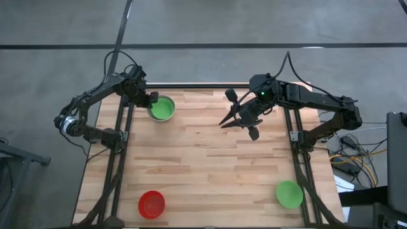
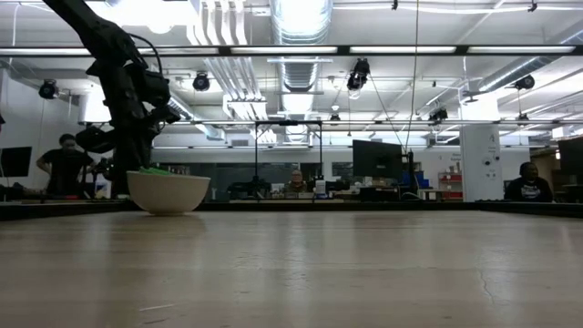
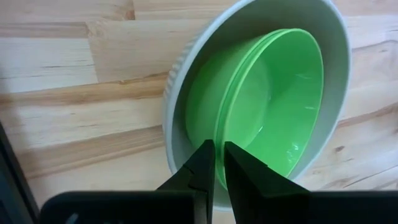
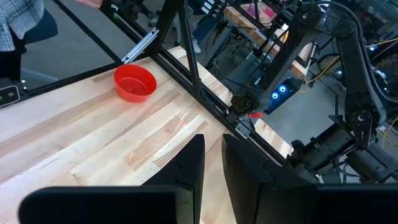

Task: Nest bowls inside each other
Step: Stack the top green bowl on the stacked green bowl, then stack the red bowl on the stacked green bowl

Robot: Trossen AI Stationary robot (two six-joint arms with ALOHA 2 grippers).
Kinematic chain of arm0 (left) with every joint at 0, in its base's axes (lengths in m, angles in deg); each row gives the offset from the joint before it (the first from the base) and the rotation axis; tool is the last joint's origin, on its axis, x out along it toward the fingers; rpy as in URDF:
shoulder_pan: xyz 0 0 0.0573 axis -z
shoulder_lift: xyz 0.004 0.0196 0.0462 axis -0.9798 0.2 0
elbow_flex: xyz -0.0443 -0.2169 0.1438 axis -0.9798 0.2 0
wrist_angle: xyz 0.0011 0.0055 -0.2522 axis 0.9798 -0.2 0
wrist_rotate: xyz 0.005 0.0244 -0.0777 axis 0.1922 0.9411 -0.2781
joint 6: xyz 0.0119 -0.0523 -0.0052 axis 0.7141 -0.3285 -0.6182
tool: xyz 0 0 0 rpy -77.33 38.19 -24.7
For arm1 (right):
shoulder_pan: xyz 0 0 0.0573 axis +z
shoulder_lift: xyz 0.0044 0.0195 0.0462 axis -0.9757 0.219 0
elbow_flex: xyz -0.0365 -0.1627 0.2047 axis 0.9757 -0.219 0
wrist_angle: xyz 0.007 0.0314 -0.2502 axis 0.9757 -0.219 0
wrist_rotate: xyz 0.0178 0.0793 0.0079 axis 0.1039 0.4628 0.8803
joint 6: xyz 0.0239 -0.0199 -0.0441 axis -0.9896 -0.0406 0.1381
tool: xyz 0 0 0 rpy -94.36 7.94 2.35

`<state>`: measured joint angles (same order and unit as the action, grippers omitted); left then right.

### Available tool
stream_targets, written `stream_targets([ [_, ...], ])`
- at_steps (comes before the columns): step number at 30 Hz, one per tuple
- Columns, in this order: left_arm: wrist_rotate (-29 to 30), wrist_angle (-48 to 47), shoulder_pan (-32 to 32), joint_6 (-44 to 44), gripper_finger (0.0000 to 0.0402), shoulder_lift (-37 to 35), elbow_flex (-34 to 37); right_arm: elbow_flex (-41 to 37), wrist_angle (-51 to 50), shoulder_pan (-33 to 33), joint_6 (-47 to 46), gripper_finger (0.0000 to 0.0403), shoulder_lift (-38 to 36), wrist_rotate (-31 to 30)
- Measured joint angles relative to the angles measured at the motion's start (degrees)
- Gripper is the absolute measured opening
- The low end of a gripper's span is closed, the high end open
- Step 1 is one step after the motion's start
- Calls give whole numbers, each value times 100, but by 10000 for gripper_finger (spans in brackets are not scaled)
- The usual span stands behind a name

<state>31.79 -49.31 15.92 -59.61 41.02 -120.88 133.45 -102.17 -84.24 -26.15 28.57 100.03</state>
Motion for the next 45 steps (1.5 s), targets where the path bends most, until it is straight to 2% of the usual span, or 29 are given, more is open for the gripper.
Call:
stream_targets([
  [16,28,-19,2,13,123,0,7,0,0,-2,-17,52,0,0],
  [23,20,-21,2,-19,149,0,7,0,-2,-1,-20,52,0,0],
  [35,0,-92,53,-44,158,-17,-330,0,0,0,-6,52,0,0],
  [45,-2,-86,481,111,158,-27,-748,0,-1,0,-1,52,0,2],
])
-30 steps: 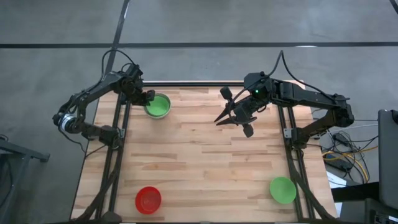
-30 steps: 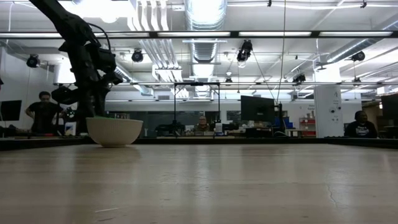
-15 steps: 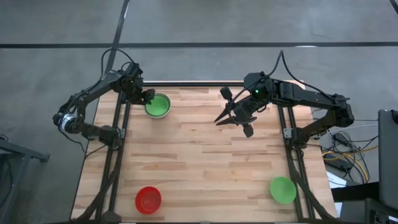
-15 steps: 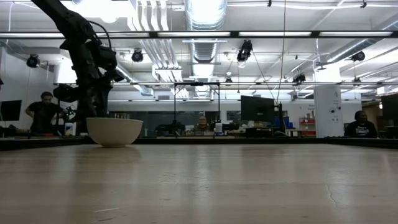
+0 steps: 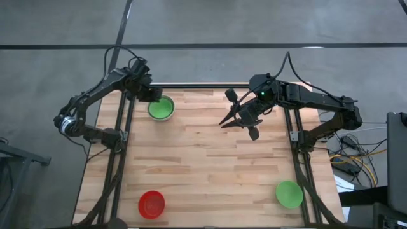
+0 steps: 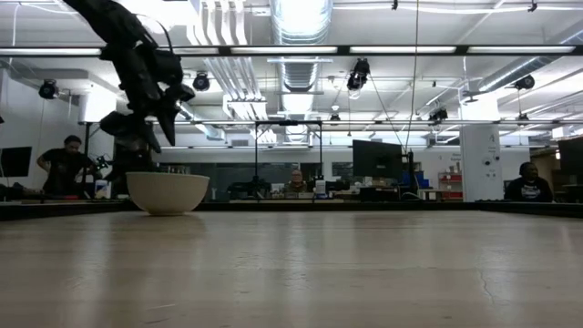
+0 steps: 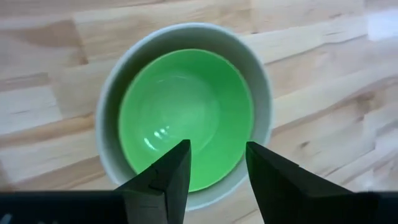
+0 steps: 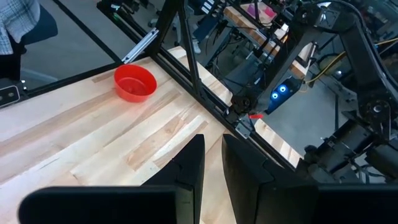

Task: Nest bowls inside each other
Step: Stack the red bowl on the stacked green bowl

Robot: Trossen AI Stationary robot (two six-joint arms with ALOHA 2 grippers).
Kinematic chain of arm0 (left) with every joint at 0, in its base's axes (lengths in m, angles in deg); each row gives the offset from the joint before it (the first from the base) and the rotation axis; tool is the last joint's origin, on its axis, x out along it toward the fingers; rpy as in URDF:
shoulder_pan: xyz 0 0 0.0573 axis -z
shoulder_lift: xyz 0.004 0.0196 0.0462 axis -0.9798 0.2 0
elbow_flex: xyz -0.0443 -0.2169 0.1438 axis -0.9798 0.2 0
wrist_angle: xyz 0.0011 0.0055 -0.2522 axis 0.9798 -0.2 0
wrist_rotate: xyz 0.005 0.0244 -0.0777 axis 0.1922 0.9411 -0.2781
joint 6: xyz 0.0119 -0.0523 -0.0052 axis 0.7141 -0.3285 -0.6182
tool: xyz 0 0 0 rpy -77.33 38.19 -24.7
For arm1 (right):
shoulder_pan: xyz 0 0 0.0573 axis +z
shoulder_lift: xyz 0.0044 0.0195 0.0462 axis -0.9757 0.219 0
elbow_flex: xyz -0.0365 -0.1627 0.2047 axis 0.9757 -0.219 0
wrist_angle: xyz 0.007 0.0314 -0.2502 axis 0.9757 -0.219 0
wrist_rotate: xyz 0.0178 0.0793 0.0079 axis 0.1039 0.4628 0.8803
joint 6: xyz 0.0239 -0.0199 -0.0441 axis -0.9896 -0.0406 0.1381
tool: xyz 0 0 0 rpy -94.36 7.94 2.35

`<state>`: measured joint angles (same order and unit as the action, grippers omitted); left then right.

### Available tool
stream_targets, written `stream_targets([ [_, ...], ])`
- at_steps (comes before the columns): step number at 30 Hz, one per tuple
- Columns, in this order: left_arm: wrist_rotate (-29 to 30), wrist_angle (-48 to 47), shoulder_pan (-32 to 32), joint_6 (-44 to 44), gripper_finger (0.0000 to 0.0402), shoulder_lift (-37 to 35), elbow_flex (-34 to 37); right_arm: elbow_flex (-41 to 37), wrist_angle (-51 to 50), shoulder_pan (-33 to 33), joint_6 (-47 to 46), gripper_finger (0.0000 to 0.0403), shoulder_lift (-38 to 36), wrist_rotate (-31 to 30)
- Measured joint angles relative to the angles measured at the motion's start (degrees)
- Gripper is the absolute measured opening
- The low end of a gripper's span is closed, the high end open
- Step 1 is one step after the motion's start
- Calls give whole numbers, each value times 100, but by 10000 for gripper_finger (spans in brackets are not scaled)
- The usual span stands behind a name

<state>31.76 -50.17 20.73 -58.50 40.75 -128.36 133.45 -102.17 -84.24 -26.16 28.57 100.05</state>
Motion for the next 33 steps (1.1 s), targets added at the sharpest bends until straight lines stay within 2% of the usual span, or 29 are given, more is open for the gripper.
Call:
stream_targets([
  [9,38,99,460,-37,158,-194,-366,0,0,-1,-6,52,-1,-1],
  [17,164,200,848,-199,158,-645,-532,0,1,-1,-23,52,0,-2],
  [24,168,360,1188,-3,158,-1110,-557,0,0,0,-25,52,-1,-1],
  [30,213,1070,1679,109,158,-1523,-557,0,1,0,-14,52,0,-2],
  [33,489,1434,1957,197,158,-1692,-557,0,1,0,-16,52,-2,-2],
])
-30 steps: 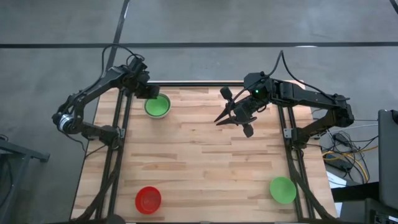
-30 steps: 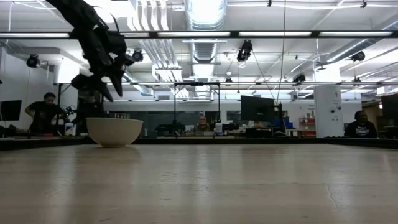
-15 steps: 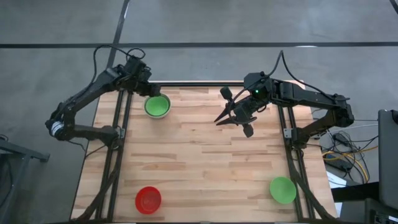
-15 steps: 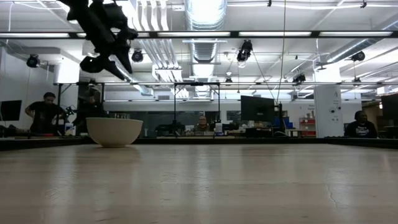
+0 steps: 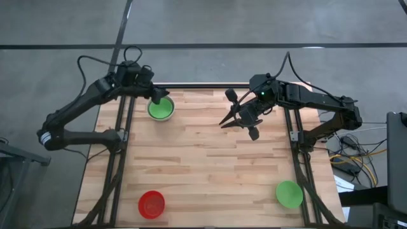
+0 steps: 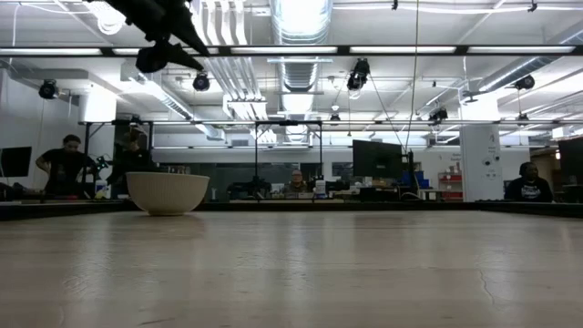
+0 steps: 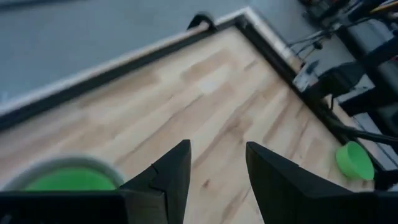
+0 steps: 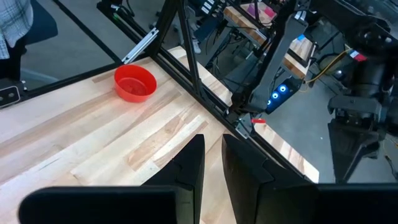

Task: Nest bowls inside each other
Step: Stack the red bowl on the stacked green bowl

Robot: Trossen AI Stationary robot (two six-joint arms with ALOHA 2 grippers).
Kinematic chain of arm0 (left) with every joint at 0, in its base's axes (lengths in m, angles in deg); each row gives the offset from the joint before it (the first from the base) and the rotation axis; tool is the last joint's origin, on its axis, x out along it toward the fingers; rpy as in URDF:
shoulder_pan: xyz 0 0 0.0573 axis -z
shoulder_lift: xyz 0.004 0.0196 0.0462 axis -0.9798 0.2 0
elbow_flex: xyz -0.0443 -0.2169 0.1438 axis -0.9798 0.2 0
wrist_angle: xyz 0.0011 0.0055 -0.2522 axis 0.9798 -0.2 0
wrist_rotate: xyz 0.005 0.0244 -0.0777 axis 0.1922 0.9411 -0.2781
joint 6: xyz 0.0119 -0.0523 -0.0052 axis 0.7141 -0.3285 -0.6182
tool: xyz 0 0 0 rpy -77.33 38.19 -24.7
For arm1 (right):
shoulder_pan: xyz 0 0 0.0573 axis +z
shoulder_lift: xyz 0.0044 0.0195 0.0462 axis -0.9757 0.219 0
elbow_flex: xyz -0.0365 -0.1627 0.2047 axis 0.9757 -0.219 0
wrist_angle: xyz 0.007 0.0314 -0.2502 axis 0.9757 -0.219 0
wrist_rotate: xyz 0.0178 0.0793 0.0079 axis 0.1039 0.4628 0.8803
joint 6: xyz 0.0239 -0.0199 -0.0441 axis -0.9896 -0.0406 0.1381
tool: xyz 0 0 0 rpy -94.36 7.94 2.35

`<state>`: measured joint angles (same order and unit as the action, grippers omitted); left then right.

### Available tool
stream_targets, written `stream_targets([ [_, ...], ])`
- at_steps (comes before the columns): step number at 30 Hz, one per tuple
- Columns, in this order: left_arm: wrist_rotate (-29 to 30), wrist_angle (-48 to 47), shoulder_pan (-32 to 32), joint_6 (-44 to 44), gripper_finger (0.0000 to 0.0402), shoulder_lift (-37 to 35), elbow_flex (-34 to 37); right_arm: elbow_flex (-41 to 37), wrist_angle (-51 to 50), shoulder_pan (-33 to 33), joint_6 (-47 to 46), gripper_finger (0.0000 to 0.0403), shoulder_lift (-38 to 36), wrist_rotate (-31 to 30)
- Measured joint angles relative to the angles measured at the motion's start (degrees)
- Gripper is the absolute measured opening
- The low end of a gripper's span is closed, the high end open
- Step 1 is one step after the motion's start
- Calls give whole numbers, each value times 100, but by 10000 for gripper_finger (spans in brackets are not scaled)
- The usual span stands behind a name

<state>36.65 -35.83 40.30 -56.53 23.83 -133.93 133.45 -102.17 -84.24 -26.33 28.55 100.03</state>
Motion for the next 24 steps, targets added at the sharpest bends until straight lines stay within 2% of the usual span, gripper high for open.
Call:
stream_targets([
  [4,418,28,188,-135,158,-115,5,0,-2,-2,4,52,0,0],
  [11,204,-15,470,-397,158,-207,98,0,-1,0,8,52,2,0],
  [17,417,141,879,-495,158,-242,101,0,0,0,12,52,0,0],
  [24,819,362,1463,-76,158,-324,103,2,0,-2,-8,52,0,0],
])
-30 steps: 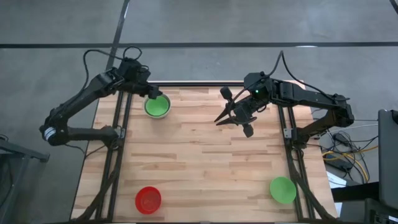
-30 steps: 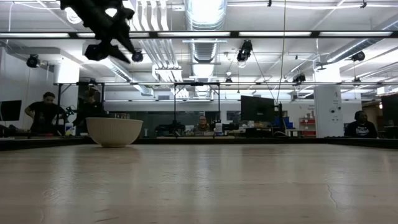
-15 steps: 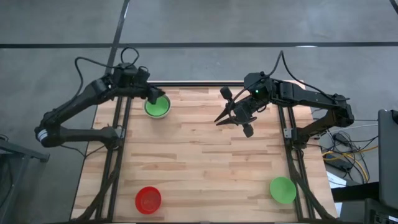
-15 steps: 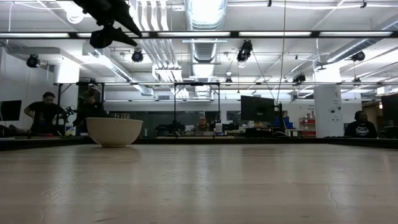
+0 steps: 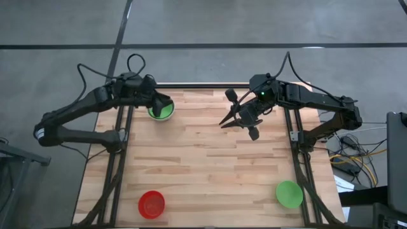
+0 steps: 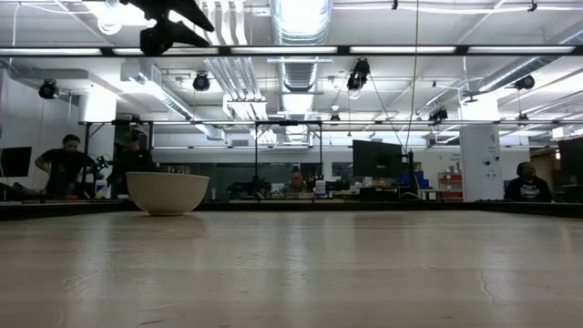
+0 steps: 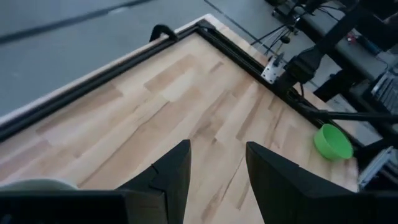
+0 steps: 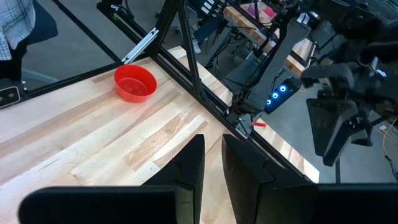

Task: Nest bowls inside each other
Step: Stack the red bowl on the stacked green bowl

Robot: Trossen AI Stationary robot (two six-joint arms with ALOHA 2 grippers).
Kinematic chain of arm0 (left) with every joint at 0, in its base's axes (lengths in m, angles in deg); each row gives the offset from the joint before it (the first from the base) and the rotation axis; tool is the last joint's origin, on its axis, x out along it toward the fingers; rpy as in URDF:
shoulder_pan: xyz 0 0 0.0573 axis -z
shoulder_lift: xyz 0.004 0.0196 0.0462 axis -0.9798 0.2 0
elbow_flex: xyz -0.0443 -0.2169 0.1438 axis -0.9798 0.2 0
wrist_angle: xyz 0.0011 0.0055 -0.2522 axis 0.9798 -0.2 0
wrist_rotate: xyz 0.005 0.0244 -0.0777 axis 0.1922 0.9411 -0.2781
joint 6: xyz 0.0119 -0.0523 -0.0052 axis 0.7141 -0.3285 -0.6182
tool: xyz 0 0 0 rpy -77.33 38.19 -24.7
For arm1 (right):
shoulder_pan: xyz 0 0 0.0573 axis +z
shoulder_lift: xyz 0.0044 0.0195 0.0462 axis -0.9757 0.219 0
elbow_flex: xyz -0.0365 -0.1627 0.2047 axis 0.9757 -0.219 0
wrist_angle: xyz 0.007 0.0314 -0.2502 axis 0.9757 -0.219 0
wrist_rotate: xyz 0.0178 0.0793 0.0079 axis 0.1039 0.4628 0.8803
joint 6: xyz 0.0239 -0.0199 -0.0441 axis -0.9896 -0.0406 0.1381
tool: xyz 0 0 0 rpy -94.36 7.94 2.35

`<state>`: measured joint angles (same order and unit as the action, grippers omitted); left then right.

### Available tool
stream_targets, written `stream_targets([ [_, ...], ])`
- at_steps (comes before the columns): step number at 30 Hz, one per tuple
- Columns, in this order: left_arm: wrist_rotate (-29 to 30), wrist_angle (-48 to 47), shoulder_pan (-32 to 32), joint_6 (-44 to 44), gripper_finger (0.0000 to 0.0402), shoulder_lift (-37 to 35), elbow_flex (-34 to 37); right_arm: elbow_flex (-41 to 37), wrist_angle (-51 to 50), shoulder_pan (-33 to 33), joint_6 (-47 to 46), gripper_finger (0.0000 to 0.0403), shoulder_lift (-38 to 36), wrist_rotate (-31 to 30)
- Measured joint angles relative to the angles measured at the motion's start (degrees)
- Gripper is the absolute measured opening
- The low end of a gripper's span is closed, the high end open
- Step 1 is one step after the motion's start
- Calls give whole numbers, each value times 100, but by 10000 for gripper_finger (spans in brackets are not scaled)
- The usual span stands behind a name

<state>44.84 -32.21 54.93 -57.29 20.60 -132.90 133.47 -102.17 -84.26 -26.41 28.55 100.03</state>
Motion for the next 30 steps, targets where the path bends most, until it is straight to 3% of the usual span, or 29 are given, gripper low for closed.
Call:
stream_targets([
  [10,1836,392,1194,264,158,-436,132,0,-2,0,24,52,1,0],
  [21,1881,1589,1858,731,158,-1091,1040,-1,0,2,24,52,2,0],
  [30,1595,1185,1876,944,158,-1810,1410,0,0,2,24,52,0,0],
])
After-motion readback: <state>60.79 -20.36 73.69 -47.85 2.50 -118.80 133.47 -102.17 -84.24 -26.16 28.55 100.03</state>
